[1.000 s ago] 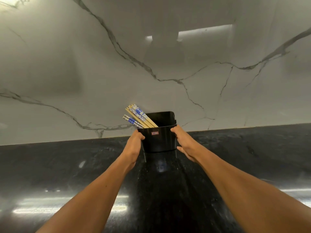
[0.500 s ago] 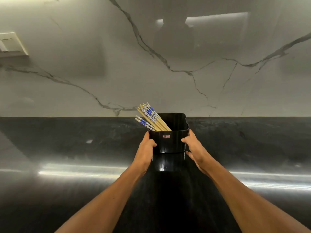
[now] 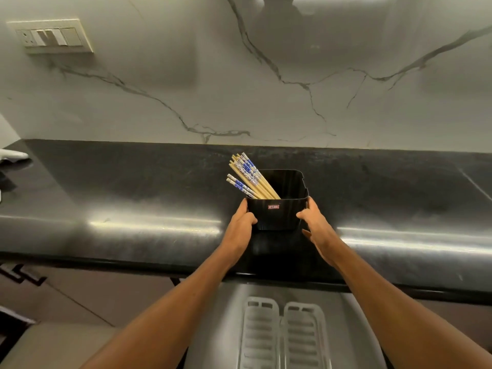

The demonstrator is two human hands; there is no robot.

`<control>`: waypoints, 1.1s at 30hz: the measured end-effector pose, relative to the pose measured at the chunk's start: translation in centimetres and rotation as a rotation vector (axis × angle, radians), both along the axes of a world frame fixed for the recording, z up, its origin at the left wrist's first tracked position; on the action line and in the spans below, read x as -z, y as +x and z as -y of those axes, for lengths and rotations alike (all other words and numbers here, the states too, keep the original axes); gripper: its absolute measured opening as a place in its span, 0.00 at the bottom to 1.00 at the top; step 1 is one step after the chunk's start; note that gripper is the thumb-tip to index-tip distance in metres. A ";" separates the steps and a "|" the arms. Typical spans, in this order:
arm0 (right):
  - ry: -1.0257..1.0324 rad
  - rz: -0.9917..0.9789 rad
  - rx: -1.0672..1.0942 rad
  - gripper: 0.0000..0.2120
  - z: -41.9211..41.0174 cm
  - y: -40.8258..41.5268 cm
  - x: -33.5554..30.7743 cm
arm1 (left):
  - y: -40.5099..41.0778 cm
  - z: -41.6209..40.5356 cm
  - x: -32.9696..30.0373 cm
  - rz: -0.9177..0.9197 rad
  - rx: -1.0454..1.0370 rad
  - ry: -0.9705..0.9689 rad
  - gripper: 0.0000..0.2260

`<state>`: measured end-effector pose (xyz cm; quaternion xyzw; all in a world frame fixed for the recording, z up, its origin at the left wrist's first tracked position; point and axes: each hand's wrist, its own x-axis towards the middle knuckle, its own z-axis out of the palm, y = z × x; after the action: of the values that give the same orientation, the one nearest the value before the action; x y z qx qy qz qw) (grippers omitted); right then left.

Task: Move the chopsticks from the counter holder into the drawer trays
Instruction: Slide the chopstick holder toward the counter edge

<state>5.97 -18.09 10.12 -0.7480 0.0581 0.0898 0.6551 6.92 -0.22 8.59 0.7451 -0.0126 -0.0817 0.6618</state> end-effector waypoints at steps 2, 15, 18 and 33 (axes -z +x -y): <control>-0.016 -0.016 0.010 0.29 -0.3 -1.0 0.1 | -0.9 -0.2 -0.1 -0.003 -0.001 0.000 0.25; -0.035 -0.041 0.050 0.33 -1.0 -7.8 -0.6 | -7.5 -0.8 -0.9 -0.011 0.015 0.028 0.23; -0.040 -0.019 0.052 0.31 -1.3 -8.4 -0.8 | -8.0 -0.9 -1.1 -0.007 0.011 0.018 0.23; -0.068 0.013 0.066 0.32 -1.6 -8.7 -0.1 | -8.1 -1.0 -0.8 -0.012 -0.014 0.048 0.24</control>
<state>-2.73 -16.48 10.19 -0.7680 0.0818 0.0612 0.6323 -1.14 0.76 9.37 0.7603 -0.0012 -0.0818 0.6444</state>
